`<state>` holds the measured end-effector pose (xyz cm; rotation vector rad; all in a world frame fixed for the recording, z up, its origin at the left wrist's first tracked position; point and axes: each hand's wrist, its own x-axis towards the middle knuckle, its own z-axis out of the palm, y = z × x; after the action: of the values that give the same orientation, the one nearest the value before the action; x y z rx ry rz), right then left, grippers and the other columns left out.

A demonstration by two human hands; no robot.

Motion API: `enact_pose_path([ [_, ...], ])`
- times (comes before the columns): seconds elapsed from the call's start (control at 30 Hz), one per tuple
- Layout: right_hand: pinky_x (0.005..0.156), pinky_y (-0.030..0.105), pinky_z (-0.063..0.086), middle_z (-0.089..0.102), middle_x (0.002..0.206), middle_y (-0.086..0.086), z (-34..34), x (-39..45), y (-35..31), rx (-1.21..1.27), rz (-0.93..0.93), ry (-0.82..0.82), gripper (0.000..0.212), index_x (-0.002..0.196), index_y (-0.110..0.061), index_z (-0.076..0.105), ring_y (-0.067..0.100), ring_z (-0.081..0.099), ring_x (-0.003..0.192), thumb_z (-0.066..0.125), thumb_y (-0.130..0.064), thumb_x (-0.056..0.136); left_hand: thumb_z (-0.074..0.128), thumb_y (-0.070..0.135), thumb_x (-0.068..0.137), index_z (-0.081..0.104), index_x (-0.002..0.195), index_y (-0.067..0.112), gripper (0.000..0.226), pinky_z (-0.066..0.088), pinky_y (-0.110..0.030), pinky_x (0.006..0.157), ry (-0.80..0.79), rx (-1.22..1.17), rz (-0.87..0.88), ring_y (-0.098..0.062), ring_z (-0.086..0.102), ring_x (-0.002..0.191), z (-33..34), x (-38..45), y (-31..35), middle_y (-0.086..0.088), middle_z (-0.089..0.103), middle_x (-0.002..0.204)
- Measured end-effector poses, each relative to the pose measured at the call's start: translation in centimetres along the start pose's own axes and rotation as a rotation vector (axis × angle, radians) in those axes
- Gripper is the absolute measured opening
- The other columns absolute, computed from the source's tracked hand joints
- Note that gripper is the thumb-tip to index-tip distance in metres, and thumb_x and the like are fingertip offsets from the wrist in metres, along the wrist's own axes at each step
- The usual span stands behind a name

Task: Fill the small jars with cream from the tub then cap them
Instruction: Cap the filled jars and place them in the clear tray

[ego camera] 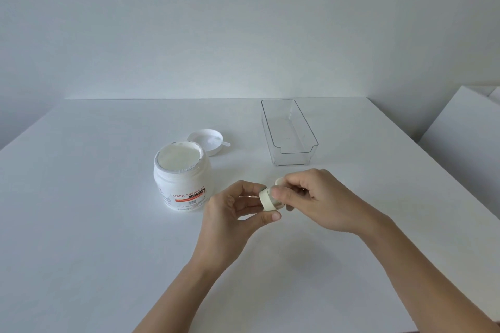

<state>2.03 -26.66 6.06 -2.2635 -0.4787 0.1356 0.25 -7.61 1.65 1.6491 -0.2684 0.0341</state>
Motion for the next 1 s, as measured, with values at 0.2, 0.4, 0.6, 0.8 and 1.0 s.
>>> enact_pose_path([
  [0.2, 0.064, 0.010, 0.037, 0.064, 0.074, -0.017, 0.3, -0.3, -0.1, -0.010, -0.081, 0.038, 0.017, 0.088, -0.025, 0.070, 0.002, 0.054, 0.069, 0.064, -0.041, 0.088, 0.088, 0.011, 0.067, 0.070, 0.095, 0.013, 0.033, 0.058, -0.024, 0.082, 0.026, 0.035, 0.052, -0.014, 0.075, 0.086, 0.1, 0.0, 0.0, 0.005, 0.079, 0.091],
  [0.4, 0.058, 0.014, 0.037, 0.059, 0.065, -0.016, 0.9, -0.3, 0.1, 0.045, -0.058, 0.058, 0.022, 0.081, -0.025, 0.068, 0.003, 0.050, 0.060, 0.060, -0.044, 0.089, 0.086, 0.013, 0.071, 0.072, 0.095, 0.021, 0.030, 0.057, -0.024, 0.084, 0.073, 0.093, 0.133, -0.014, 0.074, 0.088, 0.6, -0.5, 0.0, 0.008, 0.078, 0.091],
  [0.6, 0.063, 0.029, 0.046, 0.064, 0.070, -0.014, 0.5, -0.5, 0.2, 0.103, -0.055, 0.036, 0.018, 0.080, -0.028, 0.068, 0.010, 0.057, 0.067, 0.061, -0.041, 0.089, 0.088, 0.012, 0.069, 0.071, 0.094, 0.024, 0.033, 0.055, -0.018, 0.082, 0.127, 0.222, 0.210, -0.012, 0.072, 0.086, 1.2, -0.5, 0.3, 0.006, 0.076, 0.089],
  [0.8, 0.060, 0.015, 0.042, 0.066, 0.078, -0.019, -2.8, 0.8, 0.3, -0.022, -0.056, 0.066, 0.012, 0.090, -0.029, 0.069, -0.001, 0.055, 0.067, 0.064, -0.040, 0.087, 0.089, 0.031, 0.066, 0.049, 0.124, 0.033, 0.071, 0.040, -0.002, 0.084, 0.035, 0.495, 0.204, 0.005, 0.053, 0.107, 1.1, 0.9, 1.2, 0.022, 0.053, 0.118],
  [1.0, 0.083, 0.025, 0.043, 0.068, 0.089, -0.008, -7.7, 5.4, 2.5, -0.375, 0.036, 0.207, 0.016, 0.092, -0.019, 0.065, 0.011, 0.054, 0.094, 0.065, -0.033, 0.086, 0.072, 0.031, 0.085, 0.037, 0.141, 0.024, 0.067, 0.027, -0.012, 0.087, -0.160, 0.770, 0.046, -0.010, 0.040, 0.119, 0.5, 2.1, 0.2, 0.007, 0.039, 0.133],
])
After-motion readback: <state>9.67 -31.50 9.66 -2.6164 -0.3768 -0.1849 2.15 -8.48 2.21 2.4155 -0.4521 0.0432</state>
